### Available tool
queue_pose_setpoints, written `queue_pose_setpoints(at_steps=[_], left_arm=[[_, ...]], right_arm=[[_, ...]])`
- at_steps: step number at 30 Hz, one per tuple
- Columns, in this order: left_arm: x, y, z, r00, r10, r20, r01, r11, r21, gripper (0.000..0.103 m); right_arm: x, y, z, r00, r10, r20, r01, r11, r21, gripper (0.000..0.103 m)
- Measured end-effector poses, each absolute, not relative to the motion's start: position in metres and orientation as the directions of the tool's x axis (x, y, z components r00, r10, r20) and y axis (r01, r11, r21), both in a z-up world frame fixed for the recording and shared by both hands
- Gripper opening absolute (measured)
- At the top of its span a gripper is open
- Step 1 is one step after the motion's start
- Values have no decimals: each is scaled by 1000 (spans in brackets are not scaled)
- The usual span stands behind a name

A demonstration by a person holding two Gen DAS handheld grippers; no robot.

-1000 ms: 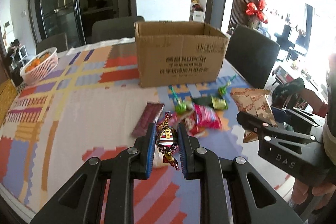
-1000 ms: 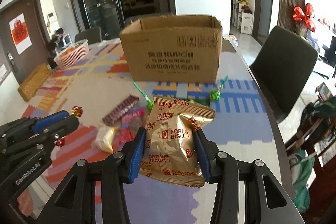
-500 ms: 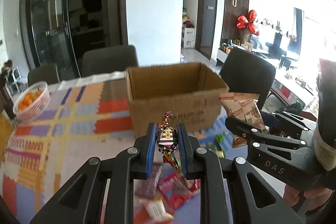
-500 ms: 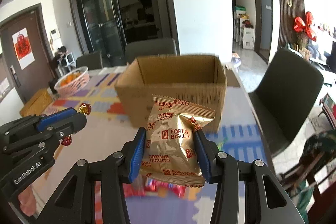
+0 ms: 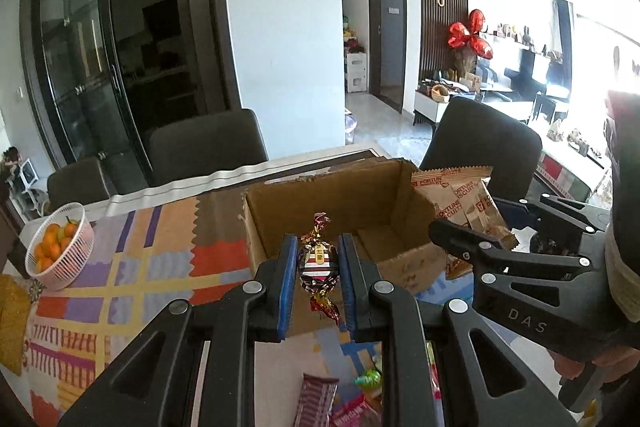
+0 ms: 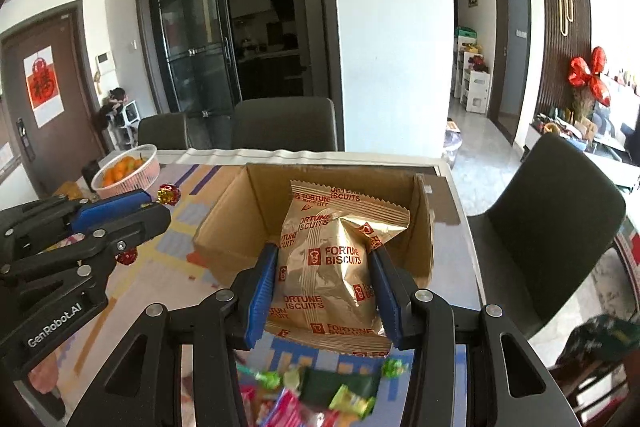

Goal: Organize snacks
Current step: 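Carry the candy and biscuit bag over the cardboard box with both tools, then open both tools to drop the candy and biscuit bag into the box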

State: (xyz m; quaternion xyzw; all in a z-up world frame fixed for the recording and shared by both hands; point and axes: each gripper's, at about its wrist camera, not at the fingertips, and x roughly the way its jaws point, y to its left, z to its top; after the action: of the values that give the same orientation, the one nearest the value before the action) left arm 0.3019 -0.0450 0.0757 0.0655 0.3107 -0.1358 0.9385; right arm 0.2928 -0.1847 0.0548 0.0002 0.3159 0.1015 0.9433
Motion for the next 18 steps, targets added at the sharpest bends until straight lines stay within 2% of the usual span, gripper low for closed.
queue_pose_setpoints(at_steps=[10,13,14,15,16,18], left_arm=[[362,-47,63,719,-213,-662,302,953,22,22],[376,-49,56,696,-212,-686,307,951,18,24],[379,-48,54,693,-204,-691,300,954,19,36],[382,-46,53,691,-206,-693,295,955,11,50],[381,-45,52,694,-204,-690,286,958,5,53],[377,-43,51,701,-186,-689,270,963,14,55]], right_arm=[[351,-186,50,738,188,-648,-201,978,55,47],[364,-189,44,729,183,-659,-193,979,58,48],[367,-189,42,728,183,-660,-192,980,61,50],[371,-191,40,724,180,-666,-184,981,65,60],[372,-193,37,724,168,-669,-167,984,66,67],[369,-197,33,732,146,-665,-140,988,63,68]])
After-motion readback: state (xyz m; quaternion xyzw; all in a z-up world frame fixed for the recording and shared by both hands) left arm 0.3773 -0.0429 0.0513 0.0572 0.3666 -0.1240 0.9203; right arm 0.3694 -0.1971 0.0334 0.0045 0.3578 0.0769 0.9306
